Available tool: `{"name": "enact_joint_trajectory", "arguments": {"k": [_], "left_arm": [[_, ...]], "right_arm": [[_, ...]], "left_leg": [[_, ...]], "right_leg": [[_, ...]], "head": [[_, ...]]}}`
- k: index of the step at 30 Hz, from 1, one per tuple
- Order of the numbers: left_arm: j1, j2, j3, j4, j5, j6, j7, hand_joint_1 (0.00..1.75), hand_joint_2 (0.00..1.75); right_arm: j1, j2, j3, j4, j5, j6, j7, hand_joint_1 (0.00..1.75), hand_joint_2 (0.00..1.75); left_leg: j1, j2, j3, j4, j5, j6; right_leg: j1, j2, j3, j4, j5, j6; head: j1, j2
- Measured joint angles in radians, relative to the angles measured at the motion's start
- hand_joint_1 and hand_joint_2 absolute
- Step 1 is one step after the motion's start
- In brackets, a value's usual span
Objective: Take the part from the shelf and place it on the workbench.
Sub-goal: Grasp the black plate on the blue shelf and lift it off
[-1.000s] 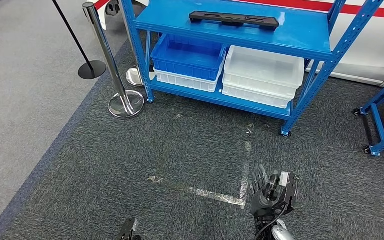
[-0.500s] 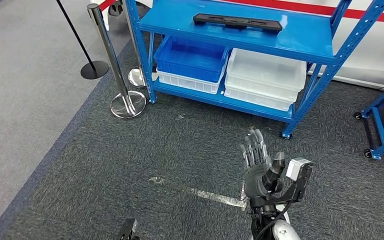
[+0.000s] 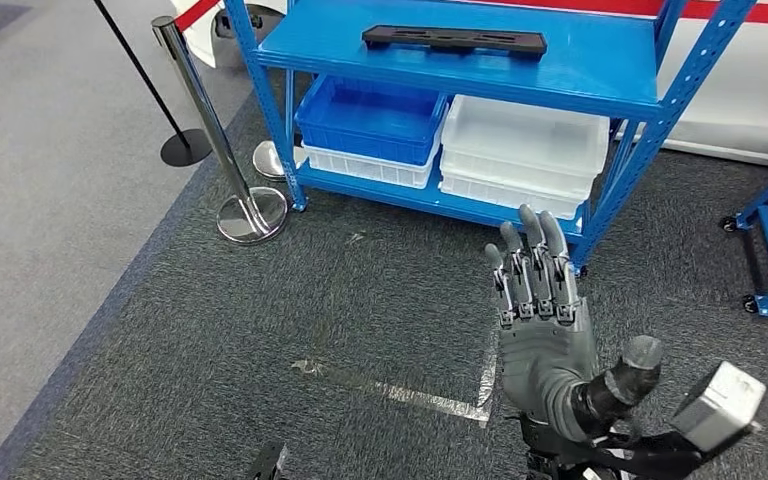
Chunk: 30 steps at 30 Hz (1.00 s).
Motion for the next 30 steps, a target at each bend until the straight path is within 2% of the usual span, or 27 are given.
{"name": "enact_joint_trajectory", "arguments": {"k": [2,3,4,6,7,8,9,11,13,14,17,18,19,20,21,22,23,24,26,28,30], "left_arm": [[-0.004,0.0,-0.011,0.0,-0.002,0.0,-0.001,0.0,0.0],[-0.006,0.0,-0.016,0.0,-0.003,0.001,-0.002,0.0,0.0],[-0.008,0.001,-0.021,0.0,-0.003,0.001,-0.002,0.0,0.0],[-0.008,0.003,-0.027,0.001,-0.003,0.002,-0.002,0.0,0.0],[-0.008,0.006,-0.03,0.001,-0.003,0.002,-0.001,0.0,0.0],[-0.008,0.008,-0.033,0.002,-0.003,0.002,0.0,0.0,0.0],[-0.008,0.01,-0.036,0.004,-0.003,0.003,0.0,0.0,0.0],[-0.008,0.013,-0.042,0.005,-0.003,0.004,0.001,0.0,0.0],[-0.005,0.014,-0.046,0.007,-0.003,0.006,0.001,0.0,0.0],[-0.005,0.014,-0.047,0.008,-0.004,0.007,0.001,0.0,0.0],[-0.007,0.011,-0.05,0.008,-0.006,0.007,0.002,0.0,0.0],[-0.006,0.011,-0.051,0.008,-0.006,0.007,0.002,0.0,0.0],[-0.004,0.011,-0.052,0.008,-0.006,0.007,0.002,0.0,0.0],[-0.003,0.01,-0.053,0.008,-0.007,0.007,0.002,0.0,0.0],[-0.002,0.01,-0.054,0.009,-0.007,0.007,0.002,0.0,0.0],[-0.003,0.011,-0.054,0.009,-0.008,0.007,0.002,0.0,0.0],[-0.005,0.011,-0.055,0.01,-0.008,0.007,0.002,0.0,0.0],[-0.007,0.012,-0.056,0.011,-0.008,0.007,0.002,0.0,0.0],[-0.009,0.012,-0.062,0.011,-0.009,0.007,0.002,0.0,0.0],[-0.009,0.012,-0.067,0.011,-0.012,0.007,0.001,0.0,0.0],[-0.01,0.011,-0.071,0.012,-0.016,0.007,-0.005,0.0,0.0]], "right_arm": [[0.0,-0.005,0.012,-0.026,0.003,-0.002,0.002,0.0,0.0],[0.0,-0.007,0.017,-0.036,0.003,-0.004,0.004,0.0,0.0],[0.0,-0.009,0.022,-0.046,0.004,-0.006,0.006,0.0,0.0],[0.0,-0.011,0.03,-0.062,0.005,-0.01,0.011,0.0,0.0],[0.0,-0.012,0.033,-0.069,0.006,-0.011,0.013,0.0,0.0],[0.001,-0.013,0.036,-0.075,0.006,-0.012,0.016,0.0,0.0],[0.001,-0.014,0.038,-0.079,0.006,-0.013,0.017,0.0,0.0],[0.001,-0.018,0.042,-0.086,0.007,-0.014,0.02,0.0,0.0],[-0.001,-0.022,0.045,-0.093,0.007,-0.016,0.022,0.0,0.0],[-0.003,-0.024,0.048,-0.096,0.008,-0.017,0.023,0.0,0.0],[-0.004,-0.032,0.054,-0.099,0.009,-0.022,0.031,0.0,0.0],[-0.004,-0.034,0.056,-0.099,0.01,-0.025,0.035,0.0,0.0],[-0.003,-0.036,0.057,-0.099,0.012,-0.028,0.037,0.0,0.44],[-0.003,-0.037,0.058,-0.099,0.012,-0.03,0.038,0.0,0.87],[-0.003,-0.039,0.059,-0.099,0.013,-0.031,0.039,0.0,1.31],[-0.003,-0.041,0.06,-0.098,0.013,-0.031,0.04,0.0,1.75],[-0.004,-0.042,0.061,-0.098,0.014,-0.033,0.041,0.0,1.75],[-0.003,-0.044,0.063,-0.099,0.018,-0.035,0.042,0.0,1.75],[-0.003,-0.047,0.064,-0.101,0.037,-0.044,0.042,0.0,1.75],[-0.004,-0.049,0.067,-0.107,0.075,-0.062,0.038,0.0,1.75],[-0.005,-0.049,0.071,-0.114,0.119,-0.082,0.035,0.0,1.75]], "left_leg": [[-0.013,0.001,-0.092,0.137,-0.032,0.016],[-0.021,0.001,-0.121,0.168,-0.024,0.026],[-0.032,0.0,-0.132,0.16,0.005,0.037],[-0.056,0.0,-0.104,0.048,0.098,0.062],[-0.068,0.0,-0.081,-0.012,0.133,0.075],[-0.077,0.001,-0.059,-0.061,0.15,0.086],[-0.083,0.001,-0.044,-0.094,0.153,0.095],[-0.083,0.0,-0.02,-0.132,0.143,0.101],[-0.075,-0.001,0.009,-0.163,0.143,0.099],[-0.07,-0.002,0.024,-0.174,0.142,0.098],[-0.065,-0.004,0.048,-0.183,0.127,0.096],[-0.063,-0.004,0.055,-0.182,0.12,0.094],[-0.06,-0.003,0.064,-0.181,0.112,0.09],[-0.055,-0.003,0.075,-0.178,0.102,0.085],[-0.05,-0.004,0.084,-0.173,0.09,0.078],[-0.046,-0.004,0.093,-0.165,0.077,0.07],[-0.044,-0.005,0.094,-0.156,0.064,0.061],[-0.044,-0.006,0.091,-0.146,0.054,0.052],[-0.045,-0.007,0.088,-0.137,0.042,0.041],[-0.042,-0.005,0.085,-0.119,0.033,0.033],[-0.039,-0.002,0.038,-0.03,0.009,0.026]], "right_leg": [[0.012,-0.002,0.012,-0.003,-0.009,-0.008],[0.017,-0.002,0.02,-0.003,-0.015,-0.012],[0.02,-0.001,0.03,-0.004,-0.022,-0.015],[0.023,0.003,0.051,-0.006,-0.038,-0.017],[0.024,0.005,0.06,-0.009,-0.045,-0.016],[0.023,0.007,0.067,-0.014,-0.049,-0.014],[0.023,0.007,0.074,-0.02,-0.05,-0.011],[0.024,0.006,0.086,-0.03,-0.042,-0.006],[0.026,0.002,0.085,-0.012,-0.046,-0.001],[0.027,0.001,0.068,0.022,-0.059,0.002],[0.022,0.001,-0.044,0.183,-0.113,0.017],[0.019,0.001,-0.075,0.21,-0.115,0.024],[0.015,0.001,-0.09,0.206,-0.098,0.031],[0.01,0.0,-0.089,0.172,-0.062,0.038],[0.004,0.0,-0.076,0.114,-0.012,0.046],[0.001,0.0,-0.065,0.061,0.022,0.053],[0.0,0.0,-0.055,0.021,0.042,0.05],[0.001,0.001,-0.053,0.001,0.052,0.042],[0.006,0.001,-0.055,0.0,0.045,0.014],[0.006,0.002,-0.046,-0.003,0.044,-0.001],[0.007,0.001,-0.03,-0.008,0.039,-0.008]], "head": [[0.0,0.0],[0.0,0.0],[0.0,0.0],[0.0,0.0],[0.002,0.0],[0.001,0.0],[0.001,0.0],[-0.001,0.0],[-0.001,0.0],[0.0,0.0],[0.001,0.0],[0.001,0.0],[0.001,0.0],[0.001,0.0],[0.001,0.0],[0.004,0.0],[0.009,0.0],[0.012,0.0],[0.013,0.0],[0.008,0.0],[0.004,0.0]]}}
